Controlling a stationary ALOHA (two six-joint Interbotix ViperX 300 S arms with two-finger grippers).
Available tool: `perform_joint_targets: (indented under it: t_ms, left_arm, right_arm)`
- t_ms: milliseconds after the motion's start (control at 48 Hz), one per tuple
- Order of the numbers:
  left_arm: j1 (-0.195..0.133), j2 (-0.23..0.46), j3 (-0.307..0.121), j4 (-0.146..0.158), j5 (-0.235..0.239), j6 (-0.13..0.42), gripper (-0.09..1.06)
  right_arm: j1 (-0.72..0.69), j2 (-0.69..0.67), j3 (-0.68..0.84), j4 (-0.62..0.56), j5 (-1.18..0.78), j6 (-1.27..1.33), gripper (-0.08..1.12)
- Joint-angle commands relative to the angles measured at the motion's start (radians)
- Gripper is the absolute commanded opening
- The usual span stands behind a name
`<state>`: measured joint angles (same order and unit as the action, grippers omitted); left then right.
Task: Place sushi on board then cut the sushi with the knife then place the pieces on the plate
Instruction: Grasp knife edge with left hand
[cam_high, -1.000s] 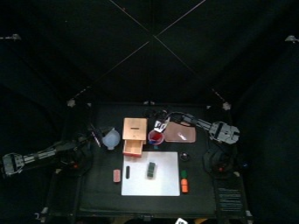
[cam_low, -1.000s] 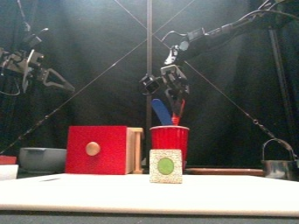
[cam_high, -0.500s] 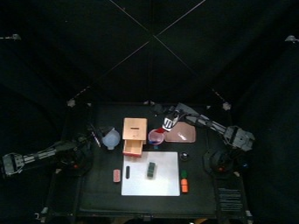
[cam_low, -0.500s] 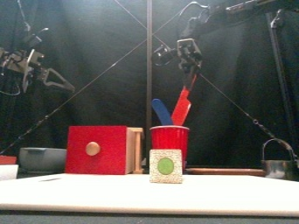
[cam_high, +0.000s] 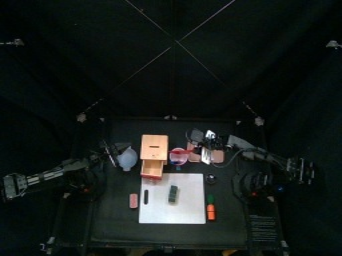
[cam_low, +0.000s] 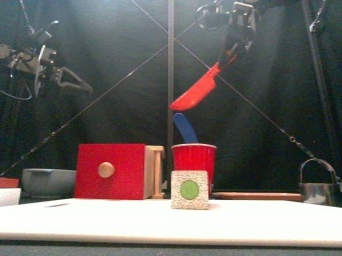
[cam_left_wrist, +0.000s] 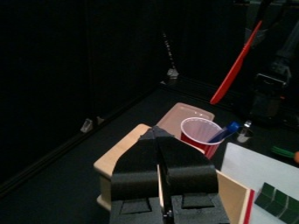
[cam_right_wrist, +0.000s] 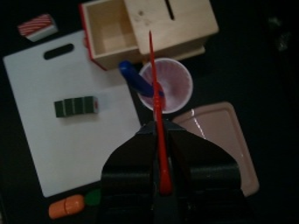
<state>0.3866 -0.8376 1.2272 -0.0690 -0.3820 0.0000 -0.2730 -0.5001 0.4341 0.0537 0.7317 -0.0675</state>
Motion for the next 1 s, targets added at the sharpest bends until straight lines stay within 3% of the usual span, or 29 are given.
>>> perform_joint_targets:
  t_ms: [21, 167, 312, 417, 604, 708, 812, 1000]
  left_arm:
    - [-0.075, 0.038, -0.071, 0.021, 0.005, 0.003, 0.17]
    - [-0.150, 0.081, -0.118, 0.048, 0.021, 0.003, 0.17]
    - [-0.233, 0.126, -0.153, 0.081, 0.037, 0.003, 0.23]
    - [-0.295, 0.169, -0.173, 0.103, 0.037, 0.003, 0.39]
    - [-0.399, 0.281, -0.224, 0.086, 0.014, -0.005, 0.79]
    - [-0.414, 0.354, -0.256, 0.051, -0.008, -0.003, 0.92]
    - [-0.414, 0.430, -0.288, 0.028, -0.031, 0.005, 0.94]
    - [-0.414, 0.548, -0.356, 0.061, -0.035, 0.005, 0.93]
  right_arm:
    - [0.075, -0.095, 0.161, -0.015, -0.276, 0.012, 0.47]
    - [0.158, -0.156, 0.353, -0.011, -0.612, 0.014, 0.47]
    - [0.207, -0.150, 0.449, -0.003, -0.787, 0.014, 0.47]
    - [0.219, -0.130, 0.472, 0.008, -0.816, 0.014, 0.47]
    - [0.221, -0.110, 0.491, 0.012, -0.825, 0.012, 0.47]
    - [0.229, -0.106, 0.495, 0.012, -0.825, 0.012, 0.47]
    - [0.241, -0.101, 0.503, 0.017, -0.827, 0.014, 0.47]
    - [0.250, -0.098, 0.518, 0.051, -0.831, 0.014, 0.47]
